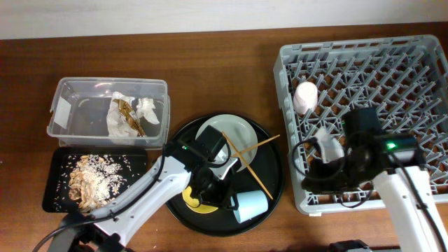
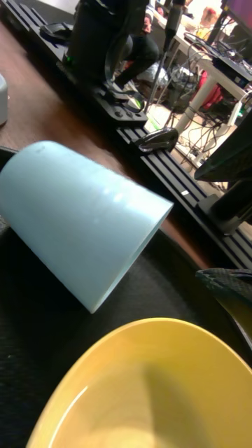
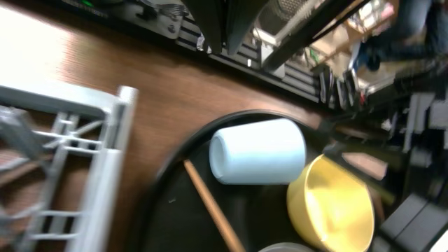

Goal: Sort waste into correct bins and load items into the dishwasher rack

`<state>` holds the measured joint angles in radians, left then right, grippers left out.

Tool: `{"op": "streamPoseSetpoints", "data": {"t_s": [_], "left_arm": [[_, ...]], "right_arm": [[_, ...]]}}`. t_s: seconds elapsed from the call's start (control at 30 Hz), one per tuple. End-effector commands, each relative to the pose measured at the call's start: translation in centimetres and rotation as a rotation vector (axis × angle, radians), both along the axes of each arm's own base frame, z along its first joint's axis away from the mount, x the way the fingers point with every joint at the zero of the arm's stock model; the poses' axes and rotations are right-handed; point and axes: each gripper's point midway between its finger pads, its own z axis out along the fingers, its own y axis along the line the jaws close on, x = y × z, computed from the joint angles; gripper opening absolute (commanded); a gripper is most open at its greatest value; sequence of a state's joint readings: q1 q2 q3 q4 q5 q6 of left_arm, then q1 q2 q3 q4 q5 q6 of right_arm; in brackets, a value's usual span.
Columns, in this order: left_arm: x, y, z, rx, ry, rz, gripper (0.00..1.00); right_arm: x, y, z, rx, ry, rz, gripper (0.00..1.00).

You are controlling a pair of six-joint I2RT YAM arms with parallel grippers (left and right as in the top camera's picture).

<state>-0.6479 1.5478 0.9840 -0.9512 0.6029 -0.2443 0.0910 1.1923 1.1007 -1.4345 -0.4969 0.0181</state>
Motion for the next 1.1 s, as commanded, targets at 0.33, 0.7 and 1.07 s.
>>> {"op": "streamPoseSetpoints", "data": {"t_s": [0.33, 0.7, 1.07], "left_arm": [[-0.7, -2.1, -1.1, -0.073, -0.053, -0.021, 0.39], [0.2, -2.0, -1.6, -0.042, -0.083, 0.018, 0.39], [0.6, -2.2, -2.3, -0.032, -0.101, 0.057, 0.39]], "right_arm": [[-3.3, 6.3, -5.9, 0.053, 0.048, 0.178, 0.04], [-2.2, 6.7, -9.8, -0.007, -0.024, 0.145, 0.04], [-1.1, 7.4, -12.0, -0.016, -0.007, 0.149, 0.04]]}}
